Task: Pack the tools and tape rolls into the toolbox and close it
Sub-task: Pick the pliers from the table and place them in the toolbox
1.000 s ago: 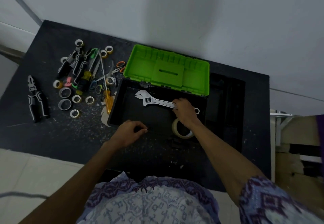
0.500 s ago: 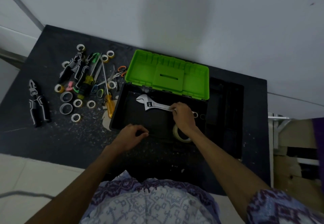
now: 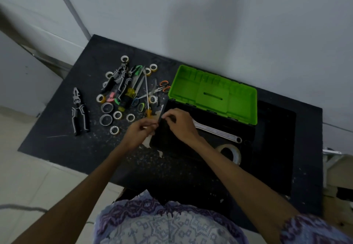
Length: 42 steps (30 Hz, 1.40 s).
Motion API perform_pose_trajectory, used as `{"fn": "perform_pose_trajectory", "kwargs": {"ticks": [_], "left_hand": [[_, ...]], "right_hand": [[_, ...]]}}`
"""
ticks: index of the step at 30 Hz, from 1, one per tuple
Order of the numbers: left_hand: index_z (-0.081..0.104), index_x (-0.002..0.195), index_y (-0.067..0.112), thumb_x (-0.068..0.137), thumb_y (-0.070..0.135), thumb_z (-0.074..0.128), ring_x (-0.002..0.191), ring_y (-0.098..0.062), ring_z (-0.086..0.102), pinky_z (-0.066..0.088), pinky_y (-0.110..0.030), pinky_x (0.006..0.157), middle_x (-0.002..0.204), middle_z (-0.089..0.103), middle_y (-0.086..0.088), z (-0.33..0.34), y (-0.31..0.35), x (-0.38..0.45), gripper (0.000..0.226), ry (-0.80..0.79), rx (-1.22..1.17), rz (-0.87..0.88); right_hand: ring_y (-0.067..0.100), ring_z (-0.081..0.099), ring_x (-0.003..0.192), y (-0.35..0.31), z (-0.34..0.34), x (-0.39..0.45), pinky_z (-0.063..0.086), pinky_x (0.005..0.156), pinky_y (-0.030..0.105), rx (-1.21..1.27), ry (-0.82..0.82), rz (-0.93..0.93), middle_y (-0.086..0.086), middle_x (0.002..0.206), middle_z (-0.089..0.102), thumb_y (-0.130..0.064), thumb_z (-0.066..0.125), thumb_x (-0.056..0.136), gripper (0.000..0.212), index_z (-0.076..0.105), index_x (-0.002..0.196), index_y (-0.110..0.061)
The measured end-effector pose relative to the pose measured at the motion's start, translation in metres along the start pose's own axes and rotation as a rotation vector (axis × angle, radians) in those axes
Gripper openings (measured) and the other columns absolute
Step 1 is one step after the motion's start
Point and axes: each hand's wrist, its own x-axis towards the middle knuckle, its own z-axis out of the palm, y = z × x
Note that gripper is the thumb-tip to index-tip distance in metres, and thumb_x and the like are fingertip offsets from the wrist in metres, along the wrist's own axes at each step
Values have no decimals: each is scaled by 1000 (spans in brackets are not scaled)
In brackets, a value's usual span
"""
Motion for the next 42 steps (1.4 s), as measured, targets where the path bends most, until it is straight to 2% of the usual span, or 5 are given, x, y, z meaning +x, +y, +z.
{"fn": "perform_pose_trajectory", "kwargs": {"ticks": [12, 21, 26, 31, 42], "left_hand": [[63, 115, 2, 94, 8, 57, 72, -15, 61, 52, -23, 65, 94, 66, -8, -104, -50, 20, 23, 229, -155, -330], [65, 111, 13, 92, 19, 61, 100, -20, 64, 51, -33, 89, 110, 69, -7, -160, -38, 69, 21, 474, -34, -196], [56, 123, 8, 92, 17, 60, 105, -20, 59, 48, -34, 91, 120, 63, -9, -180, -28, 107, 33, 441, 92, -212], [54, 131, 4, 95, 19, 57, 117, -25, 57, 42, -27, 91, 128, 60, -12, -186, -25, 131, 39, 369, 130, -257], [64, 110, 9, 95, 19, 58, 88, -19, 65, 57, -29, 75, 106, 69, -11, -193, -17, 148, 19, 259, -241, -341]], "right_hand": [[10, 61, 97, -60, 64, 69, 47, 80, 22, 181, -196, 190, 2, 107, 69, -14, 59, 97, 17, 69, 111, -13], [17, 62, 93, -97, 107, 140, 49, 75, 29, 172, -162, 423, 3, 105, 68, -25, 57, 99, 18, 67, 105, -12], [31, 66, 89, -113, 130, 185, 47, 73, 30, -2, -94, 506, 16, 96, 71, -40, 56, 97, 42, 67, 92, 0], [36, 58, 116, -118, 143, 201, 49, 88, 40, -172, -151, 566, 18, 125, 61, -49, 59, 93, 60, 51, 126, 0], [38, 61, 105, -115, 145, 195, 39, 72, 39, -341, -70, 391, 19, 114, 64, -36, 38, 104, 38, 45, 126, -6]]}}
